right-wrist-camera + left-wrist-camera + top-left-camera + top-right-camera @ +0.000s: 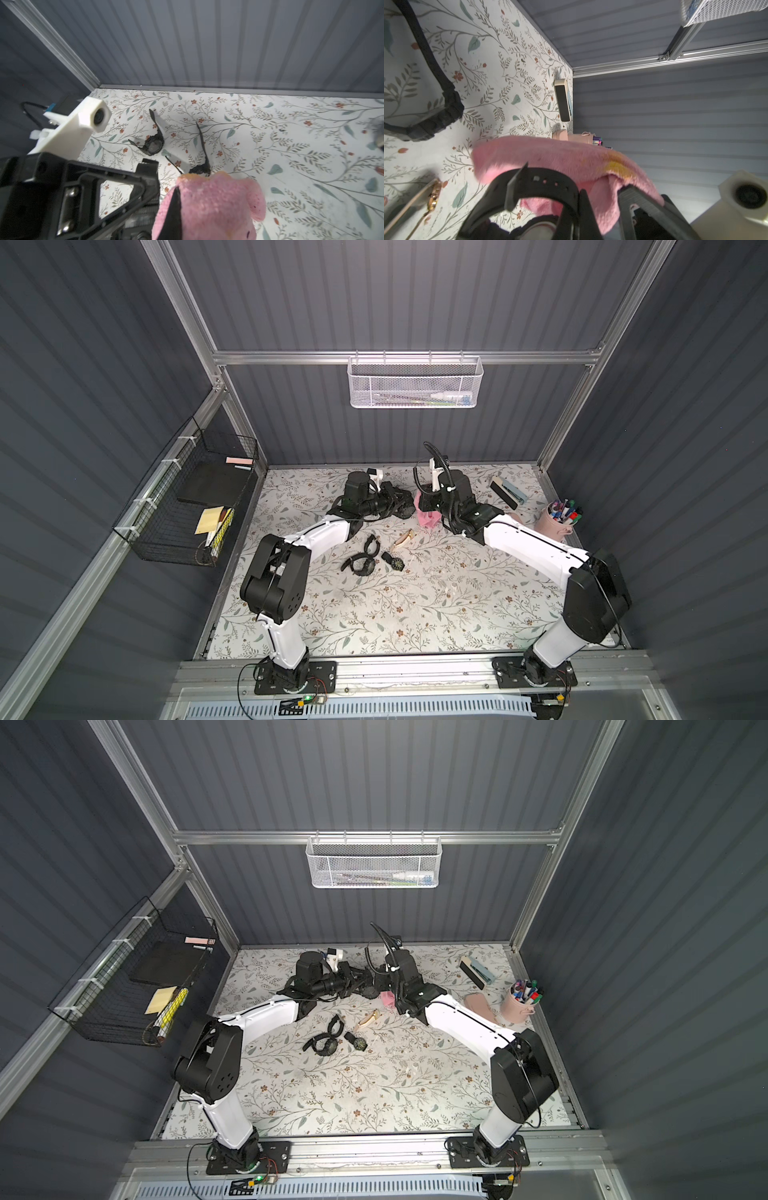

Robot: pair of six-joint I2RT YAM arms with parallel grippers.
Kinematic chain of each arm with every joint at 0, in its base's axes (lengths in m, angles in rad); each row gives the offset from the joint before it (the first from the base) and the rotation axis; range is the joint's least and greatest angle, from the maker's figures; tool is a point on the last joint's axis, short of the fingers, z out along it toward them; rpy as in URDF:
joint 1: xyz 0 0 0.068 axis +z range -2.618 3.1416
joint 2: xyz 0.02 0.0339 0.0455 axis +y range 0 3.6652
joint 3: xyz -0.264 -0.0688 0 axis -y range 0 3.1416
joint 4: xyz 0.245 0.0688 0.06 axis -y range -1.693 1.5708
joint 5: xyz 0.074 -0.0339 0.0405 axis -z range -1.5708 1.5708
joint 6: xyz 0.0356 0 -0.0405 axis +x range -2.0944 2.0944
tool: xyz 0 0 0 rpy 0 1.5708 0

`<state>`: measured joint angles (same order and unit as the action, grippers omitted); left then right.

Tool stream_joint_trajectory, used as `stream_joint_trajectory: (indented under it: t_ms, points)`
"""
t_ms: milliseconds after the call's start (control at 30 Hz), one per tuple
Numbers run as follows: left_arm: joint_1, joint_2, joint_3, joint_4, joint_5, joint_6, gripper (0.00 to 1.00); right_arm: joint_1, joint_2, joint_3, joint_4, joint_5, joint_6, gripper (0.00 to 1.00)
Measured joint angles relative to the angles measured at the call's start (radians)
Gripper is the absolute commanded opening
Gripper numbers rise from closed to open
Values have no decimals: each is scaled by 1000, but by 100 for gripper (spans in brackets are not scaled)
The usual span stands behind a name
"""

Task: Wipe the watch dial
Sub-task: Wipe the dirt from the watch dial.

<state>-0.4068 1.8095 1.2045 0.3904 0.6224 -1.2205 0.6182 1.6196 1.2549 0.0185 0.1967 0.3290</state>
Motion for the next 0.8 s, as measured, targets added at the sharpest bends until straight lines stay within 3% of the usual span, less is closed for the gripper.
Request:
stream_joint_trajectory:
  t_ms: [233, 533, 800]
  points:
    - [-3, 10, 40, -44, 31, 0, 0, -47, -111, -127, 2, -51, -12, 0]
    - [-3, 28, 52, -43, 49, -27, 0, -43, -192, -239, 8, -305, -12, 0]
    - [-3, 28, 53, -43, 53, -37, 0, -20, -182, -243, 42, -451, -19, 0]
